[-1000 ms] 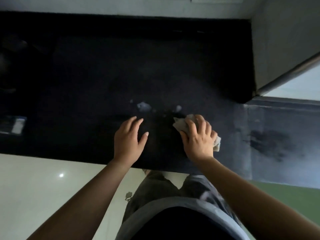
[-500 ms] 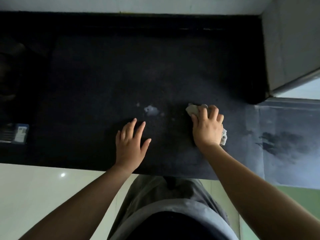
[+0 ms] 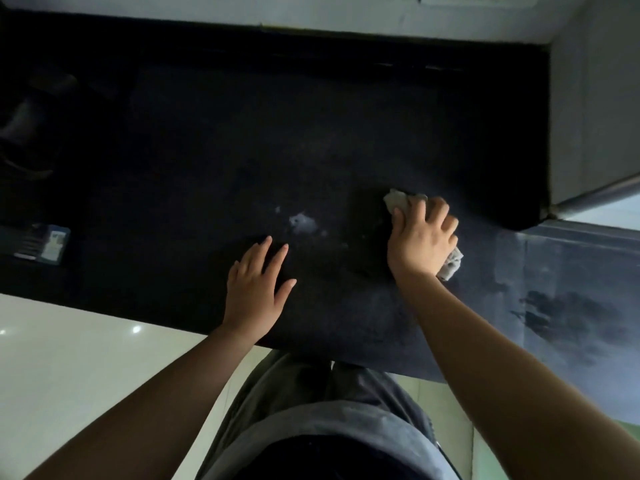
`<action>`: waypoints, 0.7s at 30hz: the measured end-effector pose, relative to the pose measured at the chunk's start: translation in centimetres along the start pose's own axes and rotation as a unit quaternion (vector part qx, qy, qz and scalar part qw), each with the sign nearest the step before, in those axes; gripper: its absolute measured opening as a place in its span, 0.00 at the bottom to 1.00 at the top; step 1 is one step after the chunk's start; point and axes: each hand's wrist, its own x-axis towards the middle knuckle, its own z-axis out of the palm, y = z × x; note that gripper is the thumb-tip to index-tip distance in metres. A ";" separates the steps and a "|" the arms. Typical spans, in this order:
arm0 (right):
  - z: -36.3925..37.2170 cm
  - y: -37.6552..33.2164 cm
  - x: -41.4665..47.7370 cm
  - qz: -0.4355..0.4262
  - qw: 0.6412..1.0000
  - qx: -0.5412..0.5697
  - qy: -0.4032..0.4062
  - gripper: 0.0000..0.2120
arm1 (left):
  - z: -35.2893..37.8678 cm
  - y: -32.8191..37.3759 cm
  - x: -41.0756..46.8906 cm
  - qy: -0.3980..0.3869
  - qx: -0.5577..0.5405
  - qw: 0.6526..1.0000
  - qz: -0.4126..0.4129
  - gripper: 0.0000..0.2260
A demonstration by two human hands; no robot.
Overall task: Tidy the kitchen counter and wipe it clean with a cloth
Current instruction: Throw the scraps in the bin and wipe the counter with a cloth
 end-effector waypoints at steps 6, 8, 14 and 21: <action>0.2 0.8 -4.0 -0.283 0.956 -0.018 -0.074 0.15 | 0.2 0.4 -0.2 -0.001 0.001 1.000 -0.007 0.25; -0.1 2.5 -5.6 -0.290 0.955 -0.024 -0.065 0.15 | 0.3 0.4 -0.3 0.006 -0.003 1.000 -0.011 0.25; 0.1 1.4 -2.3 -0.196 0.980 -0.005 -0.041 0.17 | 0.2 0.7 -0.1 -0.005 -0.003 1.000 -0.018 0.25; 0.6 -1.4 -1.8 -0.218 0.973 -0.002 -0.073 0.19 | 0.0 1.1 -0.2 -0.016 -0.009 0.999 -0.033 0.24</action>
